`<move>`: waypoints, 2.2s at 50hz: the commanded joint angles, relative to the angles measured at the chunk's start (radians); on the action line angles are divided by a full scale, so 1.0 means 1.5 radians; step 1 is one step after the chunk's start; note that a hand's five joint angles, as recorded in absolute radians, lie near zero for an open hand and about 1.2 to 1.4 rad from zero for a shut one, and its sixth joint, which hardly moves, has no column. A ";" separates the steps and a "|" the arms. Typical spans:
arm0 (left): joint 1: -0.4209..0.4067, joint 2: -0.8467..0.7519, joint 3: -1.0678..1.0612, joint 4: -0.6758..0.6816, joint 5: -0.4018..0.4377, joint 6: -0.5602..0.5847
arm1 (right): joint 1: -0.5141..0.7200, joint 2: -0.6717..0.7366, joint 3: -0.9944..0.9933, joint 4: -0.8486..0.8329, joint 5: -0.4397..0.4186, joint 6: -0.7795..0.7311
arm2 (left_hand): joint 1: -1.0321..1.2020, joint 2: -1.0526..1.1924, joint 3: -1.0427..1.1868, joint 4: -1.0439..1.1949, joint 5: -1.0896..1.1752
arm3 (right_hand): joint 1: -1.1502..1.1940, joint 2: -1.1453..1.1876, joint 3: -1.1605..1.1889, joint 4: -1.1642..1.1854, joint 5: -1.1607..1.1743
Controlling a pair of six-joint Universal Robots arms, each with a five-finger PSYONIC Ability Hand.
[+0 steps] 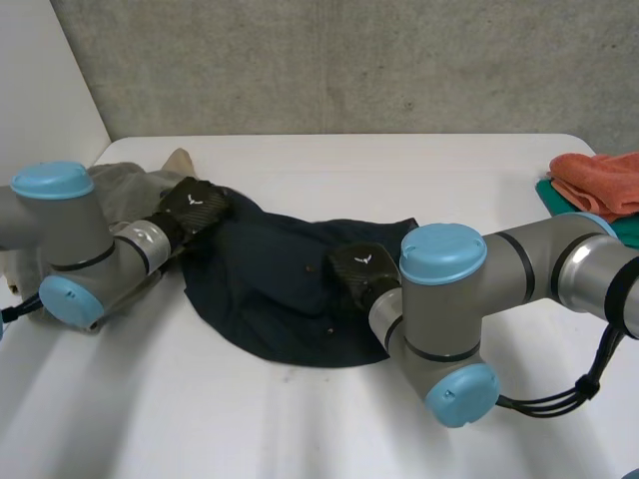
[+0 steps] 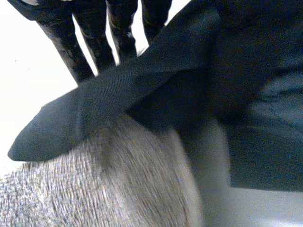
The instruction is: Fold the laundry.
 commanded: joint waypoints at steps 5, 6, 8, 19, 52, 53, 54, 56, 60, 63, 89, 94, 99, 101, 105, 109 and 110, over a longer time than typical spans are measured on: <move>-0.017 0.126 -0.067 0.055 -0.034 -0.059 | -0.035 -0.195 0.061 -0.065 0.046 -0.138 | 0.350 0.378 0.383 0.392 0.396 | 0.234 0.197 0.211 0.218 0.213; -0.017 0.143 -0.075 0.057 -0.034 -0.070 | -0.039 -0.207 0.064 -0.063 0.046 -0.152 | 0.350 0.378 0.383 0.392 0.396 | 0.234 0.197 0.211 0.218 0.213; -0.020 0.194 -0.099 0.059 -0.034 -0.112 | -0.050 -0.231 0.070 -0.058 0.047 -0.186 | 0.350 0.378 0.383 0.392 0.396 | 0.234 0.197 0.211 0.218 0.213; -0.056 0.454 -0.241 0.052 -0.034 -0.236 | -0.104 -0.440 0.151 -0.021 0.048 -0.291 | 0.350 0.378 0.383 0.392 0.396 | 0.234 0.197 0.211 0.218 0.213; -0.098 0.176 -0.005 0.040 -0.038 -0.308 | -0.102 -0.331 0.090 0.028 -0.010 -0.241 | 0.286 0.314 0.319 0.328 0.332 | 0.234 0.197 0.211 0.218 0.213; -0.098 0.153 0.013 0.046 -0.038 -0.305 | -0.100 -0.312 0.089 0.003 -0.008 -0.238 | 0.265 0.292 0.297 0.306 0.311 | 0.234 0.197 0.211 0.218 0.213; -0.098 0.129 0.031 0.053 -0.040 -0.304 | -0.096 -0.277 0.088 -0.042 0.002 -0.237 | 0.253 0.280 0.285 0.294 0.299 | 0.234 0.197 0.211 0.218 0.213; -0.101 0.068 0.090 0.079 -0.045 -0.301 | -0.096 -0.244 0.084 -0.085 0.019 -0.238 | 0.253 0.280 0.285 0.294 0.299 | 0.234 0.197 0.211 0.218 0.213; -0.122 0.003 0.161 0.115 -0.056 -0.301 | -0.092 -0.165 0.055 -0.175 0.084 -0.251 | 0.020 0.048 0.053 0.062 0.066 | -0.021 -0.058 -0.044 -0.037 -0.042; -0.125 -0.012 0.192 0.143 -0.083 -0.301 | -0.091 -0.141 0.036 -0.191 0.111 -0.275 | -0.310 -0.283 -0.277 -0.269 -0.264 | -0.539 -0.576 -0.562 -0.555 -0.560; -0.113 0.535 -0.468 -0.168 -0.250 -0.252 | -0.117 -0.365 0.339 0.154 -0.076 -0.347 | -0.331 -0.304 -0.298 -0.289 -0.285 | -0.442 -0.480 -0.466 -0.459 -0.464; -0.114 0.572 -0.583 -0.159 -0.247 -0.229 | -0.114 -0.357 0.388 0.083 -0.084 -0.340 | -0.331 -0.303 -0.298 -0.289 -0.285 | -0.415 -0.452 -0.439 -0.432 -0.436; -0.117 0.575 -0.637 -0.130 -0.245 -0.226 | -0.110 -0.315 0.411 -0.029 -0.077 -0.334 | -0.338 -0.311 -0.306 -0.297 -0.292 | 0.076 0.038 0.052 0.059 0.055; -0.117 0.572 -0.650 -0.102 -0.242 -0.226 | -0.115 -0.305 0.413 -0.053 -0.075 -0.333 | -0.342 -0.315 -0.310 -0.301 -0.296 | 0.234 0.196 0.210 0.217 0.213; -0.115 0.567 -0.665 -0.064 -0.227 -0.225 | -0.113 -0.304 0.418 -0.089 -0.066 -0.322 | -0.333 -0.305 -0.300 -0.291 -0.287 | 0.234 0.197 0.211 0.218 0.213; -0.116 0.546 -0.668 -0.049 -0.224 -0.224 | -0.114 -0.306 0.417 -0.096 -0.055 -0.291 | -0.286 -0.258 -0.253 -0.244 -0.240 | 0.234 0.197 0.211 0.218 0.213; -0.116 0.539 -0.667 -0.048 -0.224 -0.224 | -0.115 -0.307 0.415 -0.096 -0.051 -0.275 | -0.284 -0.256 -0.251 -0.242 -0.238 | 0.234 0.197 0.211 0.218 0.213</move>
